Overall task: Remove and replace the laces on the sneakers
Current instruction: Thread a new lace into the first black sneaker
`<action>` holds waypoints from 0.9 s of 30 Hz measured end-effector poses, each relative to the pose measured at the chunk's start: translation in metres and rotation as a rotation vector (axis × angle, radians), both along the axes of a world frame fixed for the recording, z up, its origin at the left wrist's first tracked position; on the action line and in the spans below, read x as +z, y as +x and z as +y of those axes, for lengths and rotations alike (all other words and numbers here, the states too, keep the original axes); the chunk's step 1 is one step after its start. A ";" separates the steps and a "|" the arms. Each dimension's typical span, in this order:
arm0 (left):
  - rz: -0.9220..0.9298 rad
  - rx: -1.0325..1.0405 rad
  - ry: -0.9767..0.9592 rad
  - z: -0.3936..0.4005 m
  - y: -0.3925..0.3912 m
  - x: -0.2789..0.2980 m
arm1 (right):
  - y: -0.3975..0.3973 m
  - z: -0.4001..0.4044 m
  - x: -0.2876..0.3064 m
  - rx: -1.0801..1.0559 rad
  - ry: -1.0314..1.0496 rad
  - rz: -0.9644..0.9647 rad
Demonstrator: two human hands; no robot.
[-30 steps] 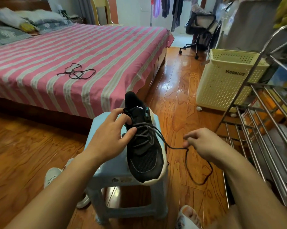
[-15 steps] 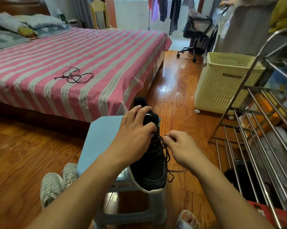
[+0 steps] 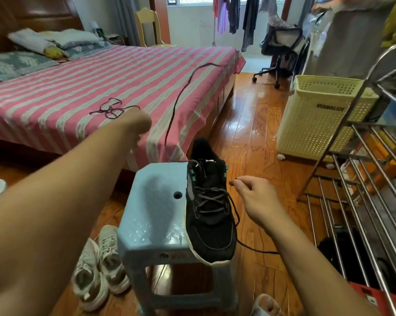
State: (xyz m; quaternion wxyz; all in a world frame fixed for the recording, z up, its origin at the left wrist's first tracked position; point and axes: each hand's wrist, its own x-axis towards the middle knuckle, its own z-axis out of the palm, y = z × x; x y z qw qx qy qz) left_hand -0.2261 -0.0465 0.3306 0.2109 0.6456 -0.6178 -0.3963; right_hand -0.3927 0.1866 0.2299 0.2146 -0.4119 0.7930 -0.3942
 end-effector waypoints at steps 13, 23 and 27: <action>-0.141 -0.428 -0.602 0.154 -0.035 -0.096 | -0.004 0.004 -0.016 -0.003 -0.202 -0.111; -0.318 -0.498 -0.716 0.147 -0.046 -0.096 | -0.014 0.003 -0.020 -0.007 -0.139 -0.094; -0.301 -0.466 -0.633 0.143 -0.043 -0.095 | -0.011 0.003 -0.015 0.069 -0.143 -0.107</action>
